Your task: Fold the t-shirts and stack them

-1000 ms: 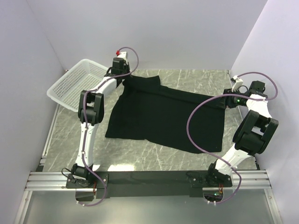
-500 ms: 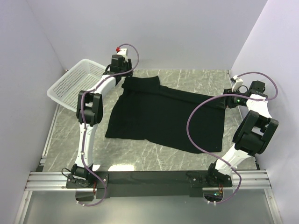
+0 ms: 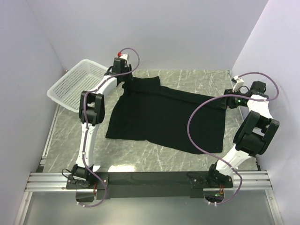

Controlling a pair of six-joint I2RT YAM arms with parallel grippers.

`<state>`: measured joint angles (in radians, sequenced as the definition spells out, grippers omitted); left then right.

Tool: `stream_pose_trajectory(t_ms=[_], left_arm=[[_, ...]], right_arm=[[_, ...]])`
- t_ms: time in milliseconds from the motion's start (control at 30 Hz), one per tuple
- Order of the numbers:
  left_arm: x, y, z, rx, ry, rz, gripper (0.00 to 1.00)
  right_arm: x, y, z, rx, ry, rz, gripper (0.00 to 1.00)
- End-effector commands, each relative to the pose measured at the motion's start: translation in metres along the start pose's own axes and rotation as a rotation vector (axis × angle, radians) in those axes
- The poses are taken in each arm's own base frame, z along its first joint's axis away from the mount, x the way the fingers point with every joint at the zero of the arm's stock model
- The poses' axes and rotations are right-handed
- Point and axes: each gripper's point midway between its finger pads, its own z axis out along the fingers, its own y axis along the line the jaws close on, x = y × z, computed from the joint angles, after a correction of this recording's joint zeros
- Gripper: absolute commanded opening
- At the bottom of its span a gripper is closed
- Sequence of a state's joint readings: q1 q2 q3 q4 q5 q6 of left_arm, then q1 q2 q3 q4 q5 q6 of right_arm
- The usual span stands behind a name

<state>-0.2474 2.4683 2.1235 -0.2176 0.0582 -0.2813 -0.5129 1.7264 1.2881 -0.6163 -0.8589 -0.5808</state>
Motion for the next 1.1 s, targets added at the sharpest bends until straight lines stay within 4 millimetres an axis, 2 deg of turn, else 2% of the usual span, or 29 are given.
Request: stream_pose_trajectory(t_ms=[0, 133, 267, 333, 367, 400, 467, 633, 667, 733, 767, 900, 1000, 1067], left_arm=[[0.008, -0.003, 0.002, 0.014, 0.041, -0.020, 0.43], [0.012, -0.001, 0.001, 0.006, 0.047, -0.019, 0.40], [0.005, -0.001, -0.002, 0.002, 0.026, -0.008, 0.22], [0.001, -0.002, -0.004, 0.003, 0.012, -0.004, 0.18], [-0.001, -0.001, -0.005, 0.000, 0.005, 0.002, 0.10], [-0.004, -0.002, -0.008, 0.000, -0.001, 0.006, 0.06], [-0.009, -0.002, -0.010, 0.001, -0.018, 0.017, 0.02], [-0.022, -0.009, -0.022, 0.029, -0.065, 0.060, 0.04], [-0.031, -0.012, -0.025, 0.042, -0.106, 0.077, 0.05], [-0.034, -0.017, -0.036, 0.065, -0.130, 0.095, 0.06], [-0.048, -0.023, -0.048, 0.080, -0.171, 0.117, 0.06], [-0.052, -0.035, -0.063, 0.152, -0.256, 0.165, 0.09], [-0.045, -0.044, -0.067, 0.210, -0.237, 0.200, 0.11], [-0.033, -0.049, -0.068, 0.251, -0.191, 0.225, 0.11]], right_arm=[[-0.014, 0.009, -0.010, -0.001, -0.038, -0.037, 0.57], [-0.013, 0.009, -0.010, 0.001, -0.037, -0.036, 0.57], [-0.012, 0.009, -0.010, 0.001, -0.034, -0.036, 0.57], [-0.011, 0.009, -0.010, 0.000, -0.035, -0.036, 0.57], [-0.011, 0.009, -0.010, 0.001, -0.033, -0.035, 0.57], [-0.011, 0.009, -0.010, 0.003, -0.033, -0.035, 0.57], [-0.010, 0.009, -0.010, 0.001, -0.030, -0.034, 0.57], [-0.008, 0.010, -0.011, 0.001, -0.028, -0.037, 0.57], [-0.008, 0.011, -0.011, -0.003, -0.027, -0.037, 0.57], [-0.007, 0.011, -0.011, -0.002, -0.024, -0.039, 0.57], [-0.007, 0.012, -0.011, -0.003, -0.025, -0.038, 0.57], [-0.006, 0.013, -0.011, -0.005, -0.024, -0.040, 0.57], [-0.006, 0.013, -0.012, -0.004, -0.026, -0.040, 0.57], [-0.006, 0.013, -0.014, -0.005, -0.027, -0.039, 0.57]])
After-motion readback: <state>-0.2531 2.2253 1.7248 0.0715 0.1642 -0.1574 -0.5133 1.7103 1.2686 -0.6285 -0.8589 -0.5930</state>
